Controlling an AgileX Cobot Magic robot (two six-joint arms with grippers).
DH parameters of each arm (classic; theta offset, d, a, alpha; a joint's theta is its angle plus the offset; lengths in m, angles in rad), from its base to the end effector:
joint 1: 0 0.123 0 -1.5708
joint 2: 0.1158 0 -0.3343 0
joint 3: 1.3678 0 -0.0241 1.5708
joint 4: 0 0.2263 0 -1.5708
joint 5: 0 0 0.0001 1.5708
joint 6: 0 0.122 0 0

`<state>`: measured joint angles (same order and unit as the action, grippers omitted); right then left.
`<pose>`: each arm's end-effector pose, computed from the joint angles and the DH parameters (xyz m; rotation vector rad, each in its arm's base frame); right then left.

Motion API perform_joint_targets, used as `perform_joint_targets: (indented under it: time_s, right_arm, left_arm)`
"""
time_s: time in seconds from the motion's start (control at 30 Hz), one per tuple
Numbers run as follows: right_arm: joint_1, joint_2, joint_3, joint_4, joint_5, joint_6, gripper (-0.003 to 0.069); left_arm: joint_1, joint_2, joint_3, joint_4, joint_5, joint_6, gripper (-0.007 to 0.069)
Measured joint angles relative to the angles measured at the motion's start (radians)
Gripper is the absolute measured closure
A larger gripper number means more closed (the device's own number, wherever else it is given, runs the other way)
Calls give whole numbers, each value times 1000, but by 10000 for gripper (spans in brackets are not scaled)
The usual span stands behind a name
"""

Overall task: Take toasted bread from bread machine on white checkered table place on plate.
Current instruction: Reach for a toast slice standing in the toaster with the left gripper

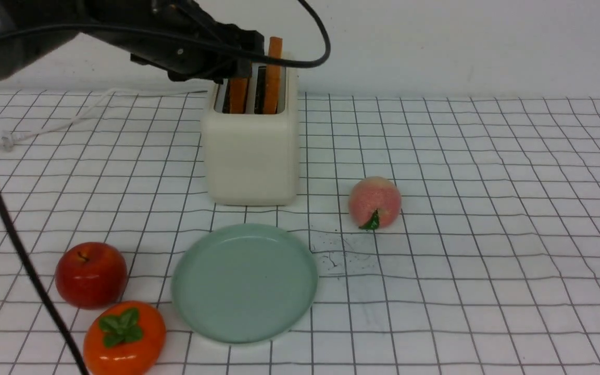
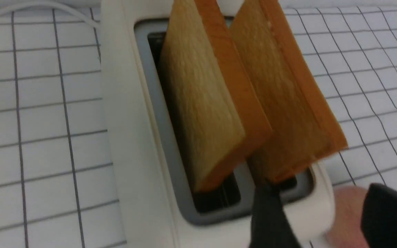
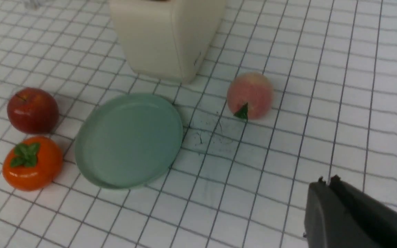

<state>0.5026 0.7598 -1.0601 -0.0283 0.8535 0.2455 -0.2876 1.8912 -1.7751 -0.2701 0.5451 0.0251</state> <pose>0.0847 0.0436 0.4327 -0.2702 2.0466 0.4334 0.4465 -0.1497 0.3795 0.1693 2.1476 -0.4376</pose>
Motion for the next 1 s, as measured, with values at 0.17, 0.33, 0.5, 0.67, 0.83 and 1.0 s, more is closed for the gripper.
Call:
perform_joint_targets:
  time_s: [0.17, 0.33, 0.5, 0.67, 0.83, 1.0]
  right_arm:
    - [0, 0, 0, 3, -158, 0, 644]
    - [0, 0, -1, 3, -263, 0, 638]
    - [0, 0, -1, 3, -262, 0, 635]
    - [0, 0, -1, 3, -254, 0, 627]
    - [0, -1, -1, 3, -254, 0, 622]
    - [0, -11, -1, 2, -253, 0, 617]
  left_arm:
    - [0, 93, -48, 1, -125, 7, 115]
    - [0, 156, -51, 24, -266, 10, 174]
    - [0, 190, -51, 50, -339, 10, 318]
    - [1, 197, -51, 93, -373, 10, 489]
    - [4, 182, -51, 100, -371, 10, 519]
    - [4, 43, -50, 110, -340, 10, 519]
